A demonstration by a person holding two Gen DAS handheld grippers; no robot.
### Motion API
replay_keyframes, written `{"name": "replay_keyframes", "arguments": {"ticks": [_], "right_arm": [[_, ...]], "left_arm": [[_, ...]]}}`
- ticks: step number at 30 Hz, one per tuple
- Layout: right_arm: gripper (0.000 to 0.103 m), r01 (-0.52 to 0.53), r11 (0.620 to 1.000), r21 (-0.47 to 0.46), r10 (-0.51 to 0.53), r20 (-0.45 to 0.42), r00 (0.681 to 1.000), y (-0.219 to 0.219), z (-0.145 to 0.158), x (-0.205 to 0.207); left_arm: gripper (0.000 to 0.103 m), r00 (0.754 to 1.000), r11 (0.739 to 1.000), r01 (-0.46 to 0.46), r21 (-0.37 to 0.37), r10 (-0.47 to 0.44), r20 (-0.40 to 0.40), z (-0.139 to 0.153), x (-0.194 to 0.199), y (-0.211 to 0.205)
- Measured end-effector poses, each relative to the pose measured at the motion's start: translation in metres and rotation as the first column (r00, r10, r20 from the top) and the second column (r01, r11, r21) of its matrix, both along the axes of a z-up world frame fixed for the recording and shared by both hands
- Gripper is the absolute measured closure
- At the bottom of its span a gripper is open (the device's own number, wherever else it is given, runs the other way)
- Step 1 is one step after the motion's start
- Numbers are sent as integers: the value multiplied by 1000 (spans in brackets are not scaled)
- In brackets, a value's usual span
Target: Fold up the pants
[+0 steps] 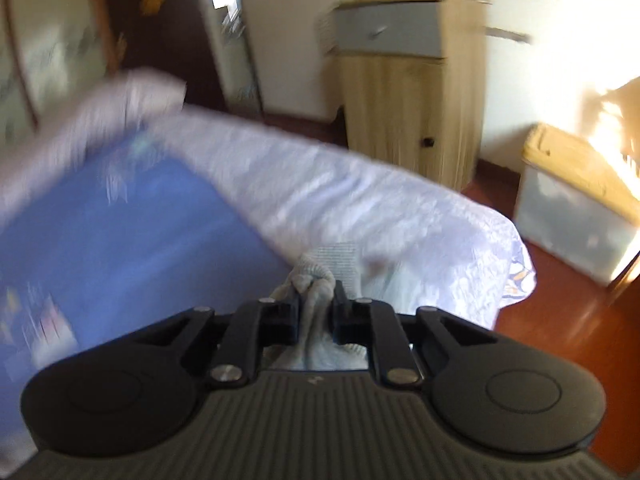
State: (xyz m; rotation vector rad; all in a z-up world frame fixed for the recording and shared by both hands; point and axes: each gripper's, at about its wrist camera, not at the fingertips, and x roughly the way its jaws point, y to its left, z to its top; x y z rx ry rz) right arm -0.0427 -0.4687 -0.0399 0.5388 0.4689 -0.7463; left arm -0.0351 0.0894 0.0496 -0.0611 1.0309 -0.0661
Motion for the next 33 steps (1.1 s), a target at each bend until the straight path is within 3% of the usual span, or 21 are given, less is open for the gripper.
{"name": "replay_keyframes", "arguments": {"ticks": [1, 2, 5, 8, 9, 11, 13, 16, 19, 22, 24, 26, 29, 31, 33], "right_arm": [[86, 35, 999, 32, -36, 57, 998, -8, -1, -3], [85, 68, 996, 50, -71, 62, 996, -15, -5, 0], [77, 58, 994, 91, -55, -34, 998, -27, -30, 26], [67, 36, 999, 35, -34, -69, 997, -20, -33, 36], [56, 45, 998, 39, -43, -39, 998, -17, -27, 31], [47, 84, 996, 23, -85, 62, 994, -10, -10, 9], [47, 87, 996, -12, -84, 126, 988, -2, 9, -11], [47, -3, 999, -49, 12, 173, 985, 19, 25, -36], [47, -174, 984, -30, 176, 189, 966, 46, 22, -46], [47, -246, 967, 58, 238, 118, 964, 59, -4, -41], [47, -245, 956, 162, 222, 150, 963, 62, -17, -47], [47, -275, 936, 219, 231, 208, 951, 71, -19, -52], [46, -377, 906, 191, 328, 244, 913, 102, 0, -44], [46, -503, 844, 186, 447, 274, 852, 132, 20, -24], [44, -627, 760, 172, 568, 296, 768, 168, 37, 5]], "left_arm": [[34, 1000, 1000, 2, 4, -2, -2, -1, 1, -2], [34, 1000, 1000, 4, 4, -4, -3, -2, 2, -5], [33, 1000, 1000, -2, 27, 2, -4, -7, 4, -12], [33, 1000, 1000, -12, 29, 11, 6, -5, 2, -14], [33, 1000, 1000, -13, 25, 12, 11, -3, 0, -12], [33, 1000, 1000, -21, 19, 21, 23, 3, -3, -6], [33, 998, 999, -40, 13, 39, 43, 12, -6, 2], [33, 994, 997, -73, -16, 75, 83, 24, -7, 16], [31, 992, 995, -92, -28, 95, 87, 23, -4, 22], [30, 993, 994, -103, -41, 105, 61, 15, -3, 26], [21, 990, 988, -129, -89, 133, 40, 12, -4, 35], [14, 985, 970, -172, -172, 175, 0, 7, -4, 50], [12, 972, 918, -235, -320, 220, -82, -8, -2, 72], [10, 963, 865, -268, -424, 229, -142, -20, -3, 80], [10, 959, 817, -281, -503, 224, -173, -30, -9, 84]]}}
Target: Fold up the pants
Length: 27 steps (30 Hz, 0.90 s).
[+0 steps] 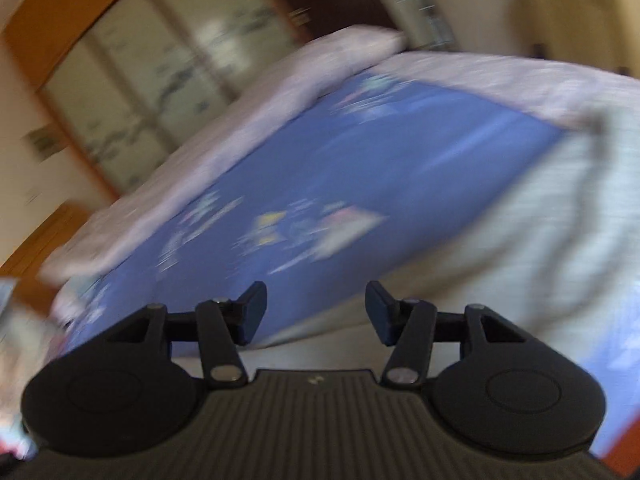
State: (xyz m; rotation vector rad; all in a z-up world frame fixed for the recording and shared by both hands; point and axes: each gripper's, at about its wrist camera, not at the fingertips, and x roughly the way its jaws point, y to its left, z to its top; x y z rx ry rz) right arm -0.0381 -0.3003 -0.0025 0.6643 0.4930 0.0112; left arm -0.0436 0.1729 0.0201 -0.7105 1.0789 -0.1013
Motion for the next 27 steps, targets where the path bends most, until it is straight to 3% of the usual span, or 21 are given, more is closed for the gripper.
{"name": "replay_keyframes", "arguments": {"ticks": [3, 6, 8, 10, 13, 14, 16, 19, 20, 21, 22, 23, 24, 25, 27], "right_arm": [[43, -255, 967, -28, 255, 30, 966, 73, 29, 45], [36, -509, 857, -86, 513, 37, 858, 161, 51, 91], [27, -654, 742, -147, 664, 25, 747, 224, 61, 116], [21, -771, 600, -214, 788, -7, 616, 287, 67, 139], [16, -892, 364, -267, 909, -108, 403, 367, 62, 171], [16, -908, 311, -281, 922, -144, 360, 387, 58, 175], [16, -924, 233, -304, 926, -221, 306, 420, 48, 186], [16, -940, 132, -314, 907, -344, 243, 446, 26, 195], [16, -949, 112, -295, 898, -380, 224, 446, 18, 196], [20, -962, 93, -257, 887, -416, 198, 450, 10, 200], [27, -974, 83, -210, 879, -445, 171, 438, 3, 195], [38, -972, 99, -213, 884, -429, 184, 425, 1, 186], [71, -973, 94, -210, 901, -397, 173, 419, 4, 181], [80, -974, 98, -203, 916, -363, 168, 412, 9, 174], [92, -951, 128, -282, 928, -305, 215, 402, 22, 163]], "left_arm": [[7, 1000, 999, -8, -46, 9, 15, -5, -13, -1], [3, 999, 996, -19, -88, 23, 43, -9, -26, -2], [3, 998, 995, 3, -96, 2, 55, -12, -28, -7], [3, 998, 994, 32, -104, -25, 61, -16, -24, -15], [3, 996, 987, 84, -134, -78, 47, -25, -18, -30], [3, 995, 985, 99, -138, -94, 42, -28, -17, -35], [6, 993, 985, 115, -129, -112, 35, -34, -12, -42], [27, 991, 984, 130, -123, -126, 34, -37, -8, -48], [57, 989, 982, 141, -126, -135, 52, -35, -8, -49], [66, 988, 980, 150, -131, -144, 55, -35, -6, -50], [68, 988, 979, 152, -136, -145, 58, -35, -4, -50], [77, 987, 979, 153, -138, -145, 65, -35, -4, -51], [79, 987, 978, 156, -136, -148, 69, -35, -2, -53], [81, 986, 979, 158, -125, -150, 73, -34, -1, -55], [83, 983, 982, 164, -96, -155, 94, -27, 1, -56]]}}
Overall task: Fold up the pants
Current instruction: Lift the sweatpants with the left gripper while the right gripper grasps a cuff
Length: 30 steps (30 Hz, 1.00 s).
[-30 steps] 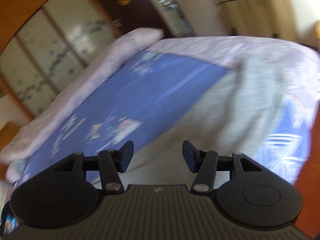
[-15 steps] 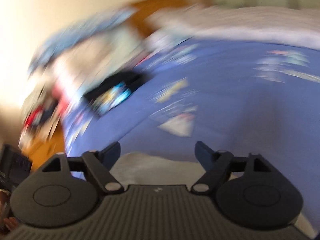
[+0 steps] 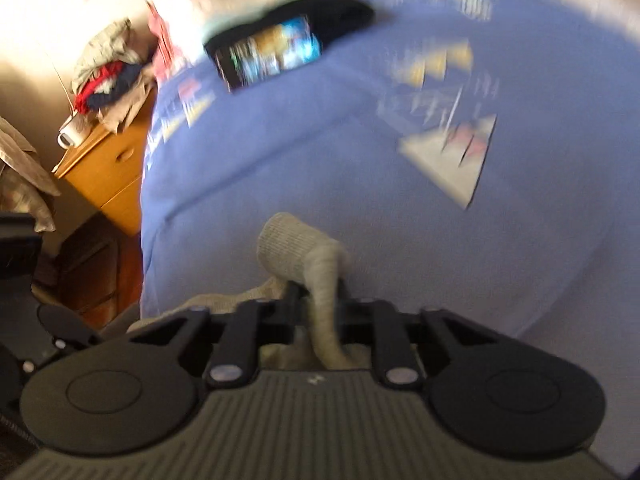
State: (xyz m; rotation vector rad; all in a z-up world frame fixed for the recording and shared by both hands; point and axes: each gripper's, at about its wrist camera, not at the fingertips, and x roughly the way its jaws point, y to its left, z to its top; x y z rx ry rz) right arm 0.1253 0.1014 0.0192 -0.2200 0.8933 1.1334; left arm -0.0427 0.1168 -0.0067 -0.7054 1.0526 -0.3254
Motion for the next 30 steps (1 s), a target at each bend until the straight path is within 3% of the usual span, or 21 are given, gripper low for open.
{"name": "replay_keyframes", "arguments": {"ticks": [5, 8, 11, 14, 16, 18, 19, 20, 21, 24, 26, 30], "right_arm": [[93, 88, 975, 204, -113, 115, 987, -16, 65, -4], [93, 121, 945, 305, -178, 166, 970, -9, 100, 10], [93, 153, 914, 376, -230, 170, 958, 5, 114, 32], [92, 205, 905, 373, -275, 145, 950, 29, 99, 53], [85, 274, 920, 281, -320, 134, 938, 52, 71, 70], [58, 352, 927, 134, -367, 120, 922, 73, 32, 85], [57, 383, 920, 84, -391, 127, 912, 76, 20, 88], [58, 410, 909, 70, -416, 134, 899, 74, 13, 88], [57, 428, 900, 89, -436, 124, 891, 66, 11, 86], [52, 473, 859, 197, -493, 66, 867, 22, 30, 77], [51, 505, 825, 255, -532, 50, 845, -11, 42, 63], [51, 532, 780, 330, -552, -39, 833, -59, 41, 27]], "left_arm": [[85, 991, 997, -9, 75, -1, 131, 37, 16, 5], [85, 973, 991, -64, 121, 35, 227, 63, 27, 18], [85, 959, 978, -144, 149, 100, 265, 73, 32, 41], [84, 969, 973, -168, 160, 133, 207, 55, 43, 60], [76, 982, 965, -170, 198, 149, 117, 29, 54, 66], [72, 986, 956, -164, 244, 157, 50, 6, 59, 69], [71, 985, 960, -167, 224, 155, 71, 7, 54, 73], [62, 985, 964, -166, 210, 153, 76, 11, 50, 76], [53, 982, 959, -181, 218, 166, 86, 15, 45, 79], [49, 971, 947, -224, 230, 195, 140, 29, 24, 103], [49, 957, 949, -267, 167, 240, 166, 39, 22, 121], [50, 930, 948, -310, 73, 286, 233, 55, 35, 128]]}}
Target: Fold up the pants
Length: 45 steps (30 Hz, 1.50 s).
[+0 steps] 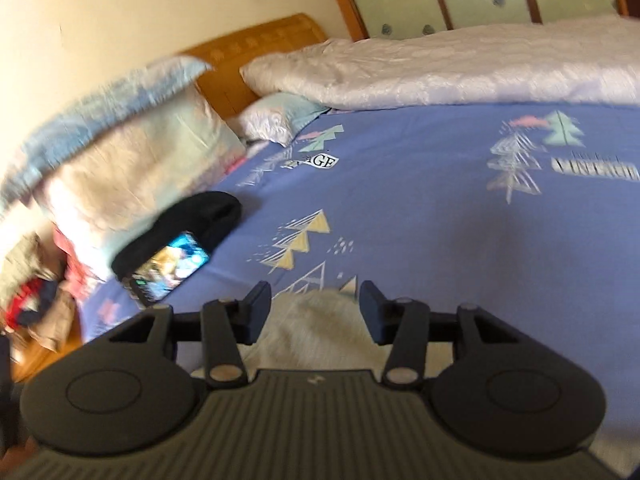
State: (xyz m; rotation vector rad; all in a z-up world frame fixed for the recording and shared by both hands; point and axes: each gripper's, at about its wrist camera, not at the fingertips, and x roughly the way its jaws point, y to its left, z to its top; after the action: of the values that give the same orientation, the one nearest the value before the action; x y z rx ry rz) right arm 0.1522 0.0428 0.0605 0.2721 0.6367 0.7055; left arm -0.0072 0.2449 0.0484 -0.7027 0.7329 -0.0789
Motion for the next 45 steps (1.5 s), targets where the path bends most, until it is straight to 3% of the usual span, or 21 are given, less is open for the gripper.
{"name": "replay_keyframes", "arguments": {"ticks": [4, 6, 9, 12, 17, 19, 22, 24, 29, 30, 32, 33, 35, 37, 39, 42, 45], "right_arm": [[52, -32, 999, 32, 36, -100, 994, 3, -31, -31], [58, -72, 997, 19, 75, -168, 983, 19, -53, -38], [60, -95, 995, -33, 80, -309, 948, 38, -90, -34], [59, -40, 995, 95, 72, -361, 930, 13, -88, -29], [59, 103, 992, 68, -91, -158, 983, -70, -46, -61], [59, 222, 975, -5, -222, -53, 974, -109, -39, -78], [60, 368, 925, -92, -371, -11, 929, -159, -38, -81], [60, 382, 912, -148, -385, 6, 923, -175, -43, -72], [60, 247, 914, -322, -264, -10, 965, -167, -72, -40], [68, 207, 915, -346, -228, -19, 973, -164, -78, -38], [100, 178, 872, -456, -189, 21, 982, -149, -88, -39], [101, 203, 844, -497, -197, 64, 978, -145, -91, -37], [101, 288, 837, -465, -283, 81, 956, -161, -91, -25], [101, 367, 843, -393, -388, 29, 921, -179, -94, -7], [101, 435, 784, -444, -465, 46, 884, -180, -102, 4], [98, 451, 814, -367, -485, -3, 874, -196, -97, -3], [97, 512, 833, -212, -520, 21, 854, -219, -71, -38]], "left_arm": [[53, 996, 996, 91, 10, -91, 16, 4, 39, -31], [58, 989, 989, 146, 36, -146, -2, 0, 52, -53], [64, 979, 976, 185, 116, -173, -109, -25, 81, -82], [80, 973, 964, 167, 209, -127, -190, -45, 91, -85], [76, 979, 978, 133, 159, -104, -175, -31, 80, -73], [71, 983, 976, 129, 173, -102, -154, -19, 75, -77], [66, 981, 964, 168, 207, -143, -130, -9, 76, -99], [65, 977, 946, 191, 261, -159, -139, -9, 77, -117], [64, 969, 918, 216, 333, -160, -187, -21, 76, -140], [65, 968, 914, 217, 342, -157, -194, -23, 76, -139], [66, 966, 910, 215, 355, -146, -211, -27, 75, -136], [66, 966, 910, 215, 355, -144, -215, -28, 75, -135], [66, 965, 908, 216, 360, -142, -221, -29, 77, -135], [66, 963, 893, 220, 392, -135, -232, -28, 78, -141], [66, 962, 870, 231, 436, -136, -239, -28, 78, -149], [64, 959, 854, 245, 459, -144, -244, -25, 74, -152], [60, 962, 880, 227, 417, -136, -237, -16, 67, -145]]}}
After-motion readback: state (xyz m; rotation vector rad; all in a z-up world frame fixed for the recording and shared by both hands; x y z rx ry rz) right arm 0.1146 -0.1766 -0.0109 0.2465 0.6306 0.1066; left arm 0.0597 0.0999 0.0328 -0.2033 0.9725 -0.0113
